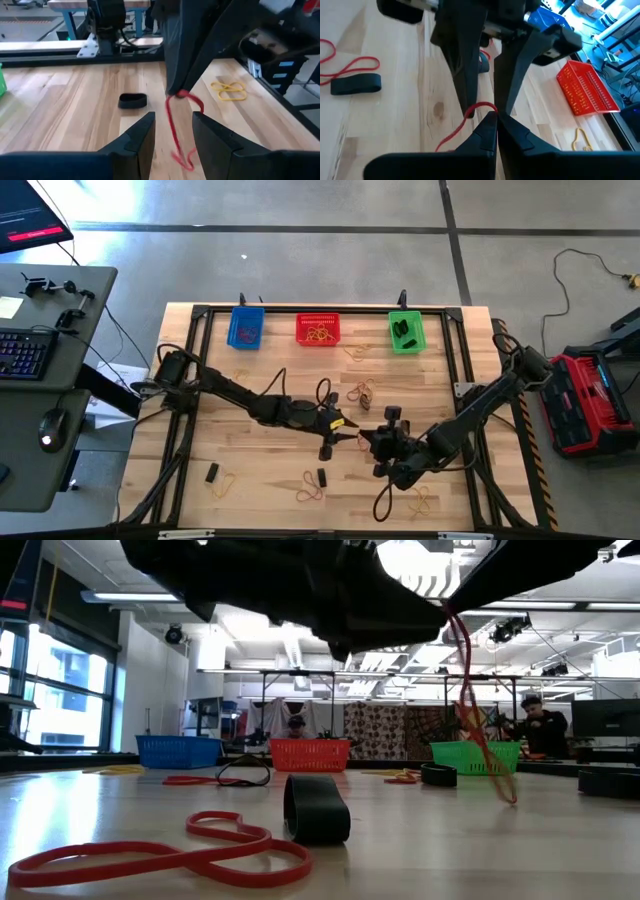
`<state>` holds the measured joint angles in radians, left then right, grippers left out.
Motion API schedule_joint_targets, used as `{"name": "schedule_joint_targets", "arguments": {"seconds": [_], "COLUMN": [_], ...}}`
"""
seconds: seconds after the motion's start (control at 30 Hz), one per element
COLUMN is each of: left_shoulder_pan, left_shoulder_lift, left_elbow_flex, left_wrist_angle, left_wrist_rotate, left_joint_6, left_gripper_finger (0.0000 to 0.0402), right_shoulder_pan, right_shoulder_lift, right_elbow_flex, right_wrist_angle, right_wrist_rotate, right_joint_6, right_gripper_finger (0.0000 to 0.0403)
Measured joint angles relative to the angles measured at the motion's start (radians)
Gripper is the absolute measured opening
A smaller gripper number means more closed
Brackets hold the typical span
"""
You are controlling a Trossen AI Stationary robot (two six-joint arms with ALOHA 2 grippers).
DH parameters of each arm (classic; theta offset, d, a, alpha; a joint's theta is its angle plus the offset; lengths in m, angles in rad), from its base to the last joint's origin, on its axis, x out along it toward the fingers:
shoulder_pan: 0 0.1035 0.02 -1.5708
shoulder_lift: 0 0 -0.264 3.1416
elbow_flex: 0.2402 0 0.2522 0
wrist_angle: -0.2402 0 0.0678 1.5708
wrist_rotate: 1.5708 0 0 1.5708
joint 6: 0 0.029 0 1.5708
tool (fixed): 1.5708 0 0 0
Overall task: Sort rubber bands into baskets
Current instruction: Put the orange rubberband into the blue bin
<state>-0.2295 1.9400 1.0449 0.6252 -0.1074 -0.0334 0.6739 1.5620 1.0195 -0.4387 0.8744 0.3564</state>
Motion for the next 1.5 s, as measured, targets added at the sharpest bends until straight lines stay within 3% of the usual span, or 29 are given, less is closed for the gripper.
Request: {"name": "schedule_joint_targets", "arguments": {"seconds": [0.3,0.93,1.07,1.27,1.5], "left_shoulder_pan": [-0.007,0.002,0.009,0.014,0.011], "left_shoulder_lift": [-0.002,-0.002,-0.002,-0.002,-0.002], "left_elbow_flex": [0.001,0.001,0.001,0.001,0.001], "left_wrist_angle": [-0.012,0.014,0.013,0.016,0.002], "left_wrist_rotate": [0.052,0.020,0.017,0.028,0.003], "left_joint_6": [0.000,-0.051,-0.052,-0.028,-0.016], "left_gripper_finger": [0.0123,0.0119,0.0093,0.0014,0.0002], "right_shoulder_pan": [0.000,0.000,0.000,0.000,0.000], "right_shoulder_lift": [0.000,0.000,0.000,0.000,0.000], "right_elbow_flex": [0.000,0.000,0.000,0.000,0.000], "right_wrist_angle": [-0.009,-0.005,-0.004,0.018,0.022], "right_wrist_rotate": [0.009,0.016,0.016,0.017,0.017], "right_joint_6": [-0.003,0.000,0.001,0.001,0.022], "right_gripper_finger": [0.0000,0.0000,0.0000,0.0000,0.0000]}}
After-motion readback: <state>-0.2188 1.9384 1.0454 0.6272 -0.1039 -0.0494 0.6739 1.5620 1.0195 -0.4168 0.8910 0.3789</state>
